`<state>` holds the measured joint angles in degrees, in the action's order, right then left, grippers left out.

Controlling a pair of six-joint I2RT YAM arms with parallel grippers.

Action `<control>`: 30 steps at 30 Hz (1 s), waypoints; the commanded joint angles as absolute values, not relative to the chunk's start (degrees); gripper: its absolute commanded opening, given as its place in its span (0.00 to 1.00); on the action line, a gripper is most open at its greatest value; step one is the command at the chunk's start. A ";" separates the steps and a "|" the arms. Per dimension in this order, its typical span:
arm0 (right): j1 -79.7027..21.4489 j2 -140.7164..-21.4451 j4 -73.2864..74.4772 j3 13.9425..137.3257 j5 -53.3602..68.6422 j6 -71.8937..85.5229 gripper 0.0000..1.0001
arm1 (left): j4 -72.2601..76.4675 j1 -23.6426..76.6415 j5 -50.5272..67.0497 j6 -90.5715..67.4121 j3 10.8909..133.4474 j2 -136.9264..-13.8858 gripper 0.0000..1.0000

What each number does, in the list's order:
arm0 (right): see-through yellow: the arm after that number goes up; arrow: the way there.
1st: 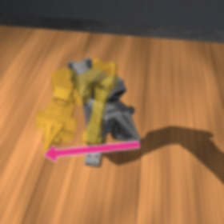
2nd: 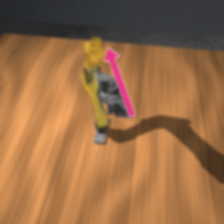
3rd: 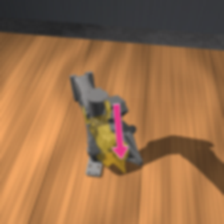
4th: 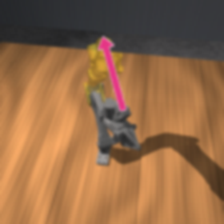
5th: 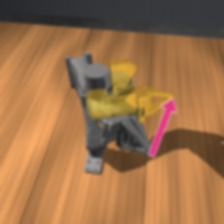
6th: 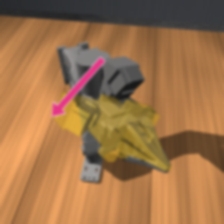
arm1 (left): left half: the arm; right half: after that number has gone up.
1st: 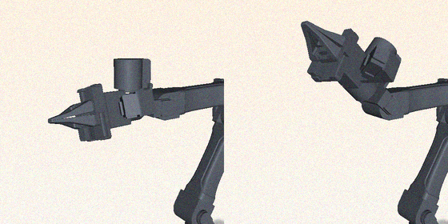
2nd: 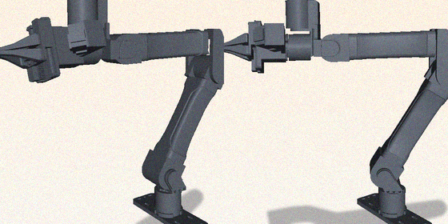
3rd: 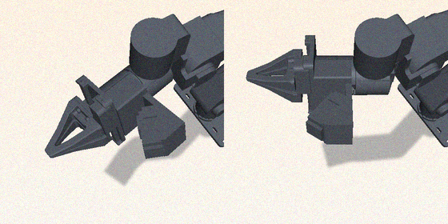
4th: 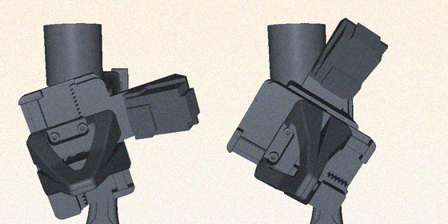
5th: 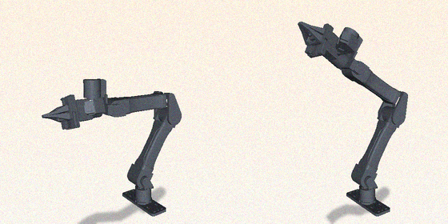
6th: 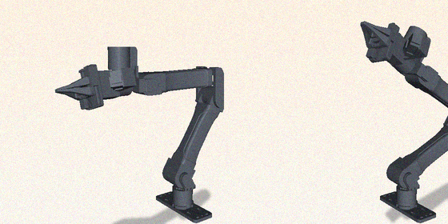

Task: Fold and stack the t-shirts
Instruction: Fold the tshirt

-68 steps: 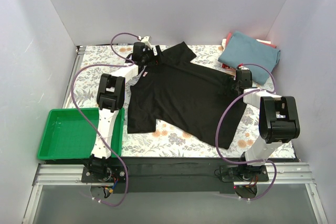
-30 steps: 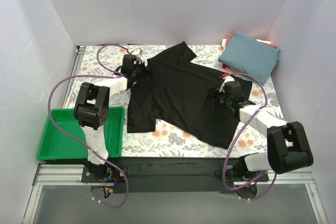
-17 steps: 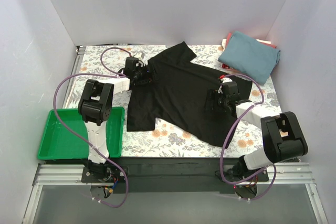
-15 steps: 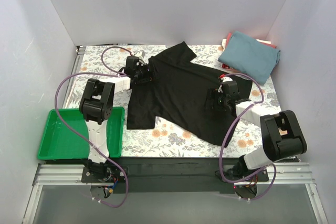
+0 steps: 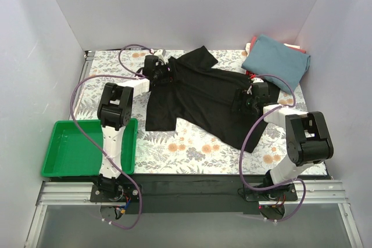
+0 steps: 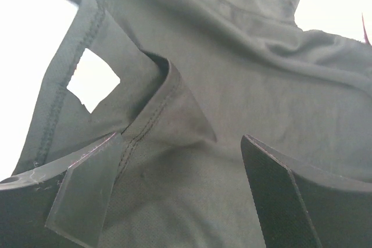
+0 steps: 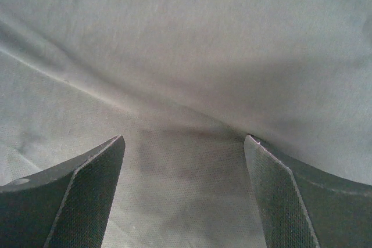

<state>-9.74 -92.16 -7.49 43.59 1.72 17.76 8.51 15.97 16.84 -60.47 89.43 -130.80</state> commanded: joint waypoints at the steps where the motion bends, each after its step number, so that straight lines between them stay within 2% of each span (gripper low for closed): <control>1: -9.40 -95.45 -3.08 45.52 2.63 17.32 0.90 | 3.52 16.08 17.05 -58.89 92.80 -134.56 0.83; 8: -9.40 -93.70 -2.11 47.90 4.04 16.44 0.89 | 3.16 16.78 15.40 -57.57 95.72 -133.34 0.83; 12: -9.40 -88.61 -2.02 47.37 5.27 15.64 0.89 | 8.85 18.19 6.97 -56.86 87.83 -123.69 0.84; 14: -9.40 -84.93 -1.93 46.76 5.19 15.38 0.89 | 11.68 19.16 1.26 -57.39 79.92 -115.26 0.85; 15: -9.40 -83.68 -1.93 45.97 4.75 15.38 0.89 | 13.26 19.42 -5.64 -57.65 77.20 -112.44 0.85; 20: -9.40 -77.71 -1.85 43.33 4.04 15.47 0.89 | 9.42 21.35 -16.95 -59.59 63.64 -97.48 0.84; 24: -9.40 -76.55 -1.93 42.80 5.79 15.73 0.89 | 0.38 24.34 -22.14 -61.69 57.67 -93.61 0.79; 27: -9.40 -76.46 -1.93 42.63 7.47 16.00 0.89 | -4.03 25.66 -23.37 -65.56 53.36 -91.15 0.70; 28: -9.40 -76.46 -1.93 42.37 7.64 16.08 0.89 | -4.39 26.10 -24.51 -66.35 51.96 -90.27 0.63; 30: -9.40 -76.64 -1.93 42.01 8.00 16.08 0.89 | -4.92 26.63 -25.66 -68.80 48.71 -87.82 0.59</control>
